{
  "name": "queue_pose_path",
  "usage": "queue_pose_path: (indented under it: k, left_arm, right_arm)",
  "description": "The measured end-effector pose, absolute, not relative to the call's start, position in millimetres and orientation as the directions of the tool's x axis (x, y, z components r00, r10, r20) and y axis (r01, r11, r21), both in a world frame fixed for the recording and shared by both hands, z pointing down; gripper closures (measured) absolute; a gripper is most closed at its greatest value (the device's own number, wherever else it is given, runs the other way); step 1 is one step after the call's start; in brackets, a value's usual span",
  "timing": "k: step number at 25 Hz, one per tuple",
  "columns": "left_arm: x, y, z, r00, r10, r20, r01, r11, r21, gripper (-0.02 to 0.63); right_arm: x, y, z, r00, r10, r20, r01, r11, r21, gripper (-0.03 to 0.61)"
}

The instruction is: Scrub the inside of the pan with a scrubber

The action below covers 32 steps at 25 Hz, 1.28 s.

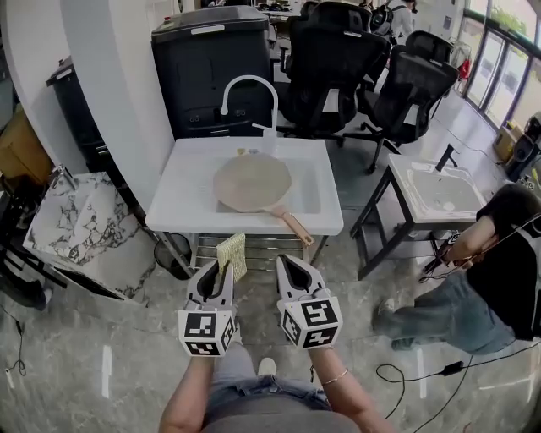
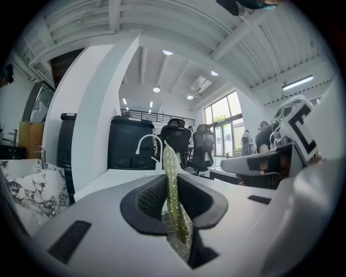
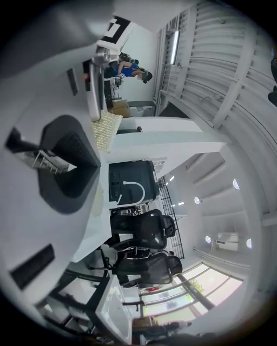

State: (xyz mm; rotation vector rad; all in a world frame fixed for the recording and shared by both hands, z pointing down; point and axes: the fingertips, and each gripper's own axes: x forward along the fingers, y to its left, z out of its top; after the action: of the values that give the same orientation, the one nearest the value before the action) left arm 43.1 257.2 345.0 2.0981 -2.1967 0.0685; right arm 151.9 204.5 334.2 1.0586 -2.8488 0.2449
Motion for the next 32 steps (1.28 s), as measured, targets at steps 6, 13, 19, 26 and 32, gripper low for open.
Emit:
queue_pose_path:
  k: [6, 13, 19, 26, 32]
  left_arm:
    - [19, 222, 346, -0.041, -0.995, 0.087, -0.998, 0.045, 0.044, 0.545]
    - [-24, 153, 363, -0.011, -0.992, 0.128, -0.996, 0.022, 0.089, 0.545]
    - [-75, 83, 368, 0.035, -0.989, 0.143, -0.993, -0.018, 0.116, 0.545]
    - [-115, 9, 376, 0.114, -0.978, 0.176, -0.988, -0.092, 0.127, 0.545]
    - [-138, -42, 384, 0.169, -0.968, 0.184, -0.979, -0.144, 0.143, 0.545]
  right_arm:
    - [133, 175, 333, -0.751, -0.646, 0.132, -0.658, 0.748, -0.087, 0.569]
    - [96, 111, 340, -0.733, -0.662, 0.154, -0.678, 0.730, -0.088, 0.569]
    - [53, 46, 340, -0.691, -0.703, 0.166, -0.720, 0.688, -0.088, 0.569]
    - [19, -24, 351, -0.614, -0.758, 0.220, -0.787, 0.609, -0.100, 0.569]
    - [4, -67, 362, -0.548, -0.797, 0.254, -0.834, 0.545, -0.090, 0.569]
